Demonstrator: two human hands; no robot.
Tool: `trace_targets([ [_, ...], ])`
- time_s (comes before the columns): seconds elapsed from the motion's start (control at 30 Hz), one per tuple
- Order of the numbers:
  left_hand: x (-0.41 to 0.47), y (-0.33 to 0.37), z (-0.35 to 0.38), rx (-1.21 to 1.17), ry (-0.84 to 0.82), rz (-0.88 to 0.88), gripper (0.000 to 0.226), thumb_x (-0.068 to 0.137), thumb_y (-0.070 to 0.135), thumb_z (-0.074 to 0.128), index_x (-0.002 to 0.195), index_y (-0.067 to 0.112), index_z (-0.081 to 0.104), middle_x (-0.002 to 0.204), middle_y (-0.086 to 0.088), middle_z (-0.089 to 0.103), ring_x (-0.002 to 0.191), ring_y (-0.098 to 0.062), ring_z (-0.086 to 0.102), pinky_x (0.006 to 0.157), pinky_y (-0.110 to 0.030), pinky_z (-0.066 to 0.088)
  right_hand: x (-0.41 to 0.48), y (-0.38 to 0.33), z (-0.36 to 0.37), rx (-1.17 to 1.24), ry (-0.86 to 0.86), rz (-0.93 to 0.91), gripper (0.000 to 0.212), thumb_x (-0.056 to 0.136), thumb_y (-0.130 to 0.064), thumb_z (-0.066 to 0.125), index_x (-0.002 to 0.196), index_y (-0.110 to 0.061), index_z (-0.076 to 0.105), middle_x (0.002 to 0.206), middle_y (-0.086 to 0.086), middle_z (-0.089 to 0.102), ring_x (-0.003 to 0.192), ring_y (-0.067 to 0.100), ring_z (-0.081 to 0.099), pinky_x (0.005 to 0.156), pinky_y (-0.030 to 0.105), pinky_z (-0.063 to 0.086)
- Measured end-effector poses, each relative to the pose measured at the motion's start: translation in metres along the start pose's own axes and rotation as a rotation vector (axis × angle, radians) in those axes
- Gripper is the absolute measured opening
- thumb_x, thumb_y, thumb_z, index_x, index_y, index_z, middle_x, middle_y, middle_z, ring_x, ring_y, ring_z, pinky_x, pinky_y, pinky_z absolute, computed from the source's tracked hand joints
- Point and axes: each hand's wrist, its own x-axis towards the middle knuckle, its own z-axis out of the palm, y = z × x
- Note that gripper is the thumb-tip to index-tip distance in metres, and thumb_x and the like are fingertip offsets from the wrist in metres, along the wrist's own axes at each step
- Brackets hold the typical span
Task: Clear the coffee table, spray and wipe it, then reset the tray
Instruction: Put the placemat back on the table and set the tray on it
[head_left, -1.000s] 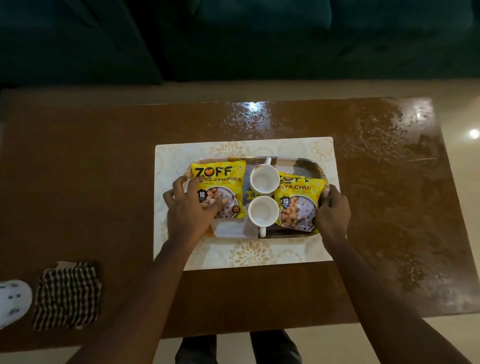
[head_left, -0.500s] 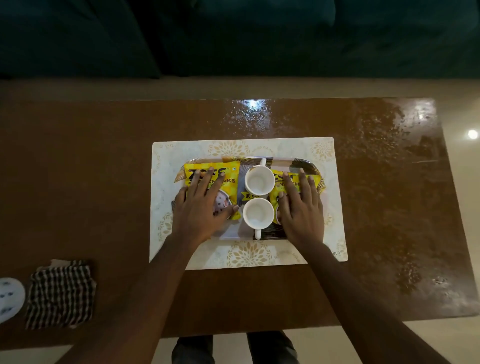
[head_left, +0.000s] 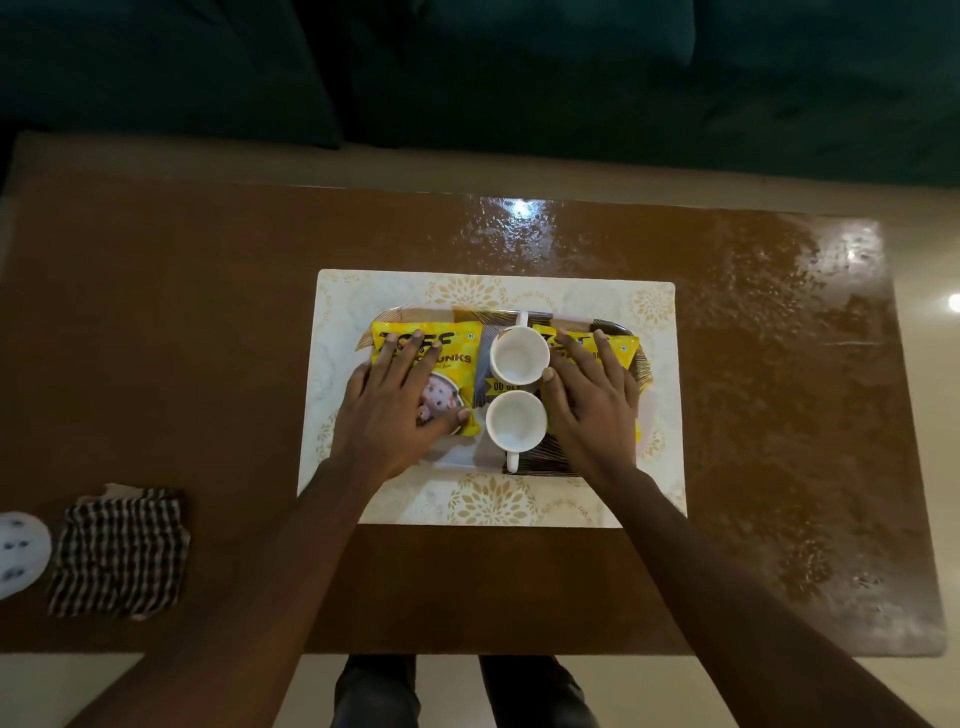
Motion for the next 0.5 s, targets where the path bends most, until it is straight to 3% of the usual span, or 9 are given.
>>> trace_targets([
  [0.27, -0.015, 0.005, -0.002, 0.024, -0.003, -0.019, 0.090, 0.085, 0.080, 0.024, 0.156, 0.024, 0.019, 0.165, 0.002, 0.012, 0.152, -0.019, 0.005, 0.118, -0.045, 0.018, 0.003, 0.001, -0.001, -0.021, -0.026, 0.022, 0.048, 0.103, -0.046, 0.033, 0.146, -0.030, 0.048, 0.156, -0.013, 0.037, 0.151, 0.013, 0.011, 0.116, 0.043, 0.016],
  [0.5, -0.025, 0.010, 0.003, -0.020, -0.001, -0.020, 0.084, 0.089, 0.072, 0.036, 0.156, 0.024, 0.019, 0.165, 0.002, 0.013, 0.152, -0.021, 0.011, 0.119, -0.045, 0.013, -0.020, 0.015, 0.003, -0.084, -0.103, 0.109, 0.061, 0.102, -0.049, 0.018, 0.158, -0.024, 0.016, 0.166, -0.009, 0.005, 0.152, 0.016, -0.006, 0.122, 0.041, 0.003],
])
